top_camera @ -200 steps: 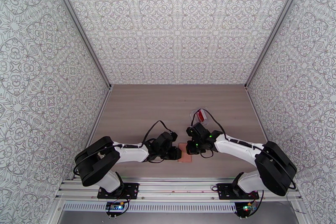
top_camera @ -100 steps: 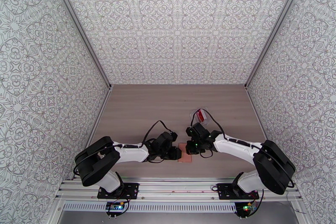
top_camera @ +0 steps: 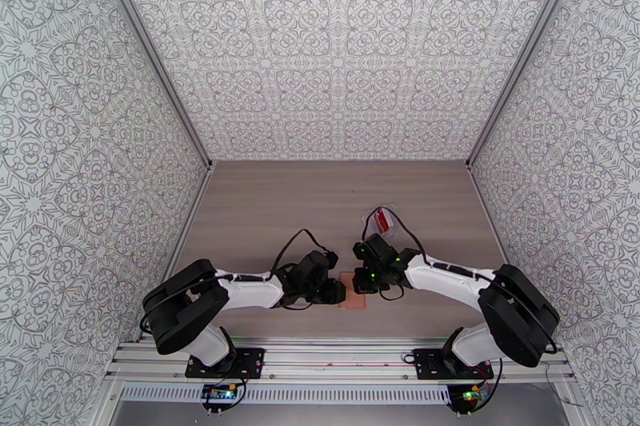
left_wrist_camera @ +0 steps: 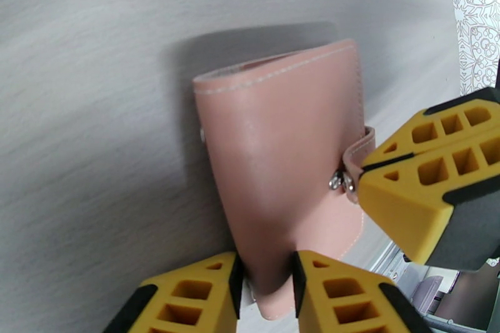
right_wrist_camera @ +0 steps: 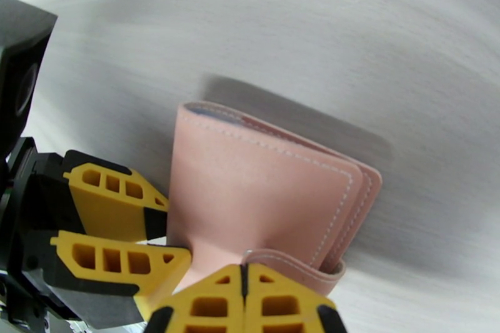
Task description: Put the credit cards into the card holder
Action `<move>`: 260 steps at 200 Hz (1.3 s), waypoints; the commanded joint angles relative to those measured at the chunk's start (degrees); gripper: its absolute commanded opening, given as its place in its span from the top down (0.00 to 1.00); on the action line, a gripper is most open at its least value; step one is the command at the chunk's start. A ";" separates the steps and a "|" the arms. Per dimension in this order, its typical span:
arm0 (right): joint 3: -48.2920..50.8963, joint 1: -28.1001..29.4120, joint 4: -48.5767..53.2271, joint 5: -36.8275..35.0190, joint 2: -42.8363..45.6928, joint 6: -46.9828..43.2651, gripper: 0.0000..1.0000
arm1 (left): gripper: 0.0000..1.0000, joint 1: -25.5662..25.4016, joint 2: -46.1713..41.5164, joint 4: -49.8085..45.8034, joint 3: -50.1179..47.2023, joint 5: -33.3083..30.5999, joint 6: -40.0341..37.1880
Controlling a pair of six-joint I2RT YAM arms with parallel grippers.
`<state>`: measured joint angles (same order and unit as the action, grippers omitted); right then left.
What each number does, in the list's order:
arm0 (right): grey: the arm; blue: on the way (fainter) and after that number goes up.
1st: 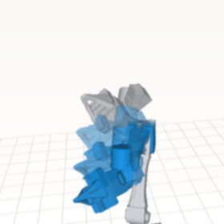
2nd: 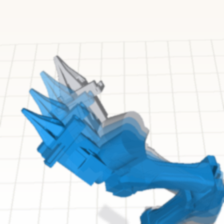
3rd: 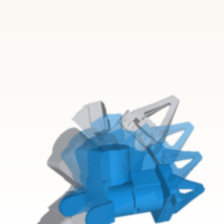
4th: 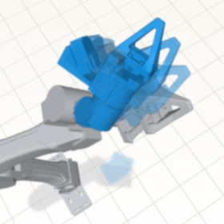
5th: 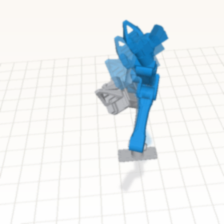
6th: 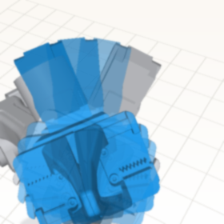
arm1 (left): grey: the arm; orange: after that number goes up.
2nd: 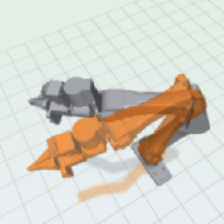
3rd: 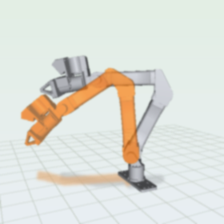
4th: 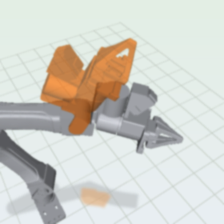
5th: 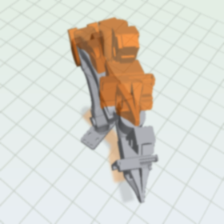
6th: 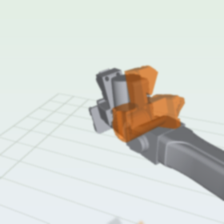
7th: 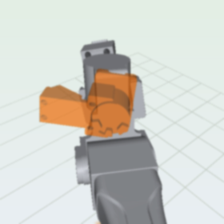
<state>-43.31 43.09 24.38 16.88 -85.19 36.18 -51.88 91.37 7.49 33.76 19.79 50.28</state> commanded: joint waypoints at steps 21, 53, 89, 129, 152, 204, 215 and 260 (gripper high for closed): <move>-1.20 1.11 -0.12 -1.06 -1.47 0.64 1.00 | 0.68 -0.88 1.79 -0.41 0.39 -0.89 -1.15; -1.32 1.43 -0.09 -1.41 -2.06 0.64 1.00 | 0.69 -0.94 1.79 -0.47 0.34 -0.84 -1.11; -1.53 1.86 0.22 -1.90 -2.93 0.56 1.00 | 0.68 -1.00 1.88 -0.52 0.39 -0.89 -1.17; -1.95 2.25 0.92 -2.43 -3.49 0.42 1.00 | 0.68 -0.96 1.88 -0.80 0.60 -0.85 -1.24; -2.30 2.44 1.49 -2.72 -3.71 0.21 1.00 | 0.69 -0.97 1.79 -0.96 0.70 -0.89 -1.34; -3.27 3.32 3.37 -3.67 -4.80 -0.11 1.00 | 0.69 -0.94 1.59 -1.39 0.85 -0.97 -1.48; -3.32 3.49 3.72 -4.00 -5.00 -0.15 1.00 | 0.69 -0.94 1.54 -1.50 0.96 -0.96 -1.58; -4.19 4.02 5.40 -5.10 -6.11 -0.39 1.00 | 0.68 -0.87 1.59 -1.95 1.41 -0.89 -1.68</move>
<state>-47.29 45.82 27.75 13.08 -88.40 36.14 -51.88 91.44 6.98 34.06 19.77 50.28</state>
